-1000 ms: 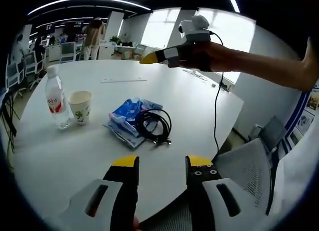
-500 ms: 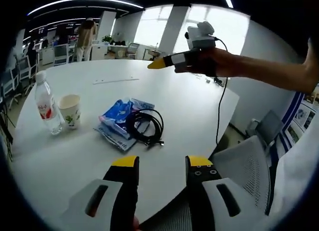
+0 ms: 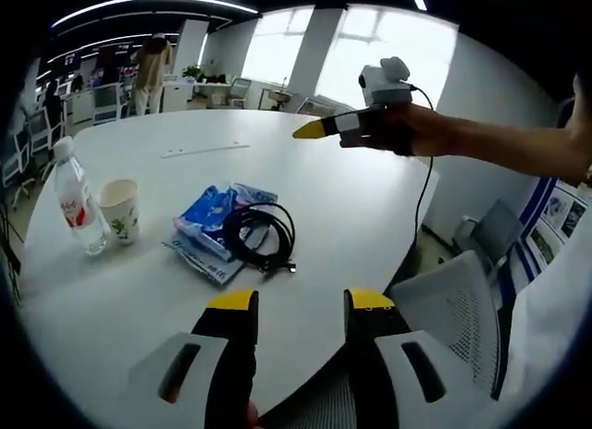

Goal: Arrange the tabletop items into an orderly group along one side of the table until the central work area is clear of visible clutter.

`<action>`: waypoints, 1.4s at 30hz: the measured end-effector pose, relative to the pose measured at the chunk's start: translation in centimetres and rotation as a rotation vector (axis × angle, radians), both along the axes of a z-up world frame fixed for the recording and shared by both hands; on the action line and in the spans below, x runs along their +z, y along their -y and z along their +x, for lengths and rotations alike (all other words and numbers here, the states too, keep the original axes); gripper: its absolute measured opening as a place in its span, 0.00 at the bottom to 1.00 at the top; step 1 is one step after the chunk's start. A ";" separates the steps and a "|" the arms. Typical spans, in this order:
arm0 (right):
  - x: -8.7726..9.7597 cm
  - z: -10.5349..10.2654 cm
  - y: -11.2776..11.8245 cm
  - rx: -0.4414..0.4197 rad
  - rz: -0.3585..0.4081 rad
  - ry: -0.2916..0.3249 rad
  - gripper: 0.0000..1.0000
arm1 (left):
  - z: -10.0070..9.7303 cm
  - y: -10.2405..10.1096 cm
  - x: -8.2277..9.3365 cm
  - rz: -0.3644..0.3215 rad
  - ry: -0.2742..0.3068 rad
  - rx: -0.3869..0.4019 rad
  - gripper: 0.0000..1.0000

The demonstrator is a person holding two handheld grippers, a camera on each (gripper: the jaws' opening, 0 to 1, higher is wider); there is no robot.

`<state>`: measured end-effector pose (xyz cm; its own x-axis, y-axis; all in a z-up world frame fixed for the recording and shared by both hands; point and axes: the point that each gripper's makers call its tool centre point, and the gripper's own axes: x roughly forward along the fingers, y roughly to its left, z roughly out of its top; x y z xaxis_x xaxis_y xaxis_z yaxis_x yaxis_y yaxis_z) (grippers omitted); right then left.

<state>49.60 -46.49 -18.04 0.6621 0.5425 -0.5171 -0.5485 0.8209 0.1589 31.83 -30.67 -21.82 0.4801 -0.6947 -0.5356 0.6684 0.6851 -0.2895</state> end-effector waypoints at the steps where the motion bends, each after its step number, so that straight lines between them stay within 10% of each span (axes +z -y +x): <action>1: -0.2 -0.2 0.3 -0.005 -0.002 -0.003 0.18 | 0.0 0.1 -0.1 0.000 -0.001 -0.002 0.36; 31: -3.9 -3.8 0.8 -0.040 0.019 -0.078 0.18 | 0.3 0.9 -0.4 -0.006 -0.021 -0.016 0.36; 42: -5.7 -4.8 -0.5 -0.019 0.010 -0.123 0.20 | 0.7 -1.7 -0.8 -0.010 -0.031 0.064 0.38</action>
